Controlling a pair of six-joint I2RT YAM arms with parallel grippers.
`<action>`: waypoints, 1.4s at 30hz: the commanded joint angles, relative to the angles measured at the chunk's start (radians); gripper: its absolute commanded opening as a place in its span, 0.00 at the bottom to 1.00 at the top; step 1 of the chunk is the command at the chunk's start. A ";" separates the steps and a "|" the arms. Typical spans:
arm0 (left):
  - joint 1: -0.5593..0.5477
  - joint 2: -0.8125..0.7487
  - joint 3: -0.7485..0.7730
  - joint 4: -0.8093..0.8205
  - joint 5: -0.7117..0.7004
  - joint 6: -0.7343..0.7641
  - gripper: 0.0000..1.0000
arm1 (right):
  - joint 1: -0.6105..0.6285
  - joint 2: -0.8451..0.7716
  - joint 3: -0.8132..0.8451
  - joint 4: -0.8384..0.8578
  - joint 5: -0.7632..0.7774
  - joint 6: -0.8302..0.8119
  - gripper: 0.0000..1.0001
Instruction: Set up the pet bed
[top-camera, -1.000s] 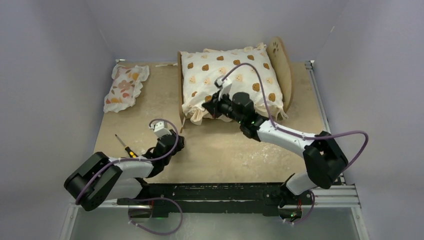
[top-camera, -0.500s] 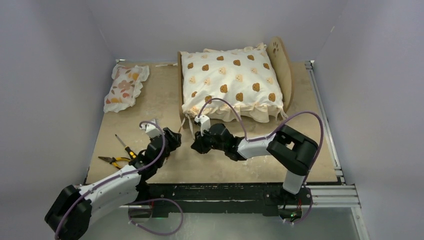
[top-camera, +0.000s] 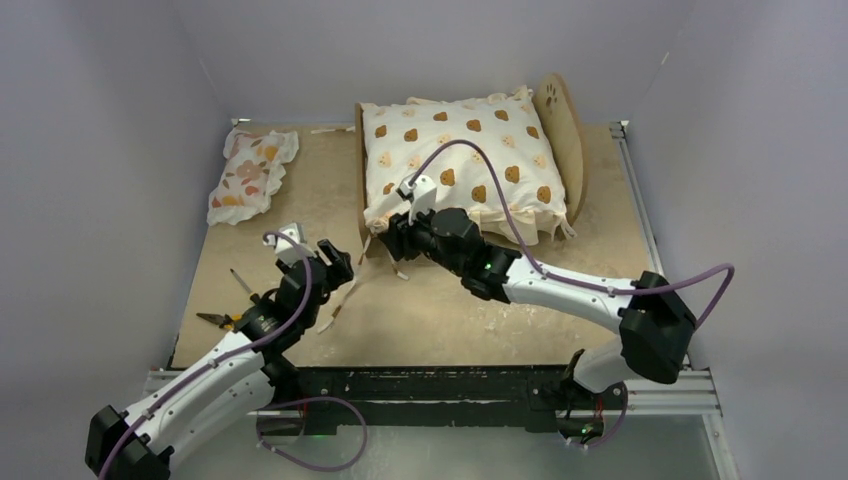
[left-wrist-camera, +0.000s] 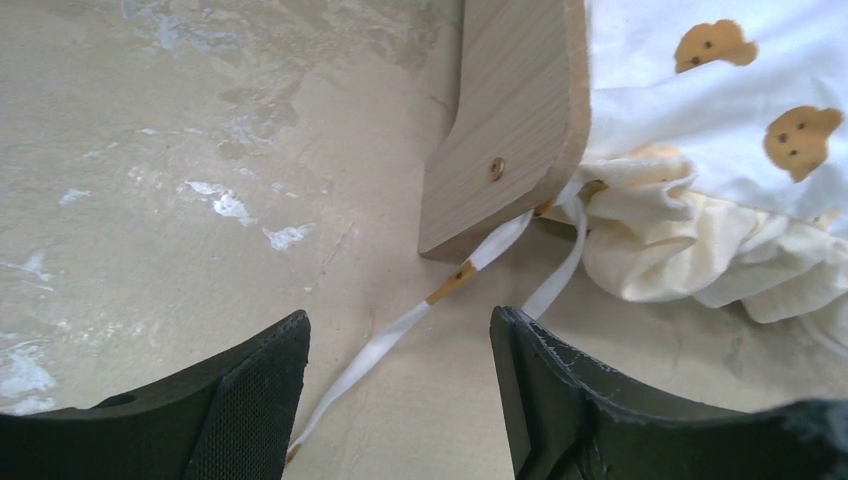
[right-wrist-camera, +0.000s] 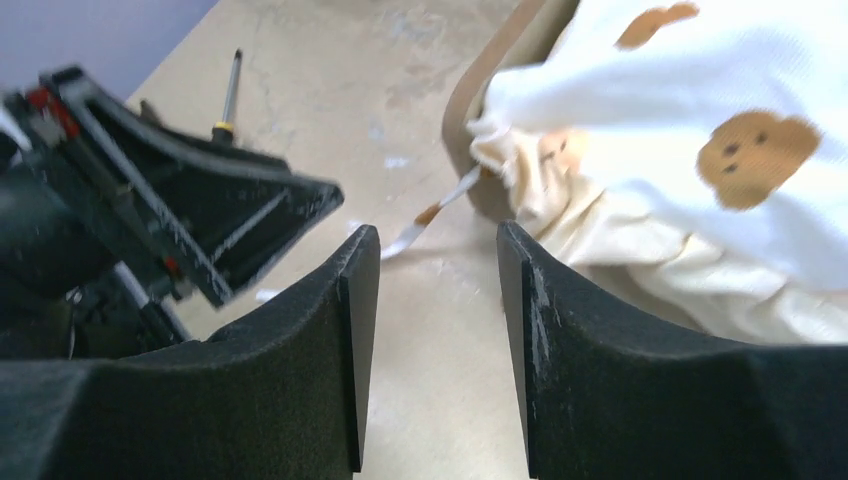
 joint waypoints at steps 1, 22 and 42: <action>0.006 0.025 -0.019 -0.002 -0.035 0.055 0.66 | -0.030 0.067 0.102 -0.095 0.076 -0.052 0.48; 0.006 -0.013 -0.090 0.052 -0.026 0.087 0.66 | -0.059 0.246 0.251 -0.072 0.032 -0.088 0.36; 0.007 -0.018 -0.091 0.047 -0.035 0.087 0.66 | -0.044 0.173 0.235 -0.243 -0.143 -0.025 0.00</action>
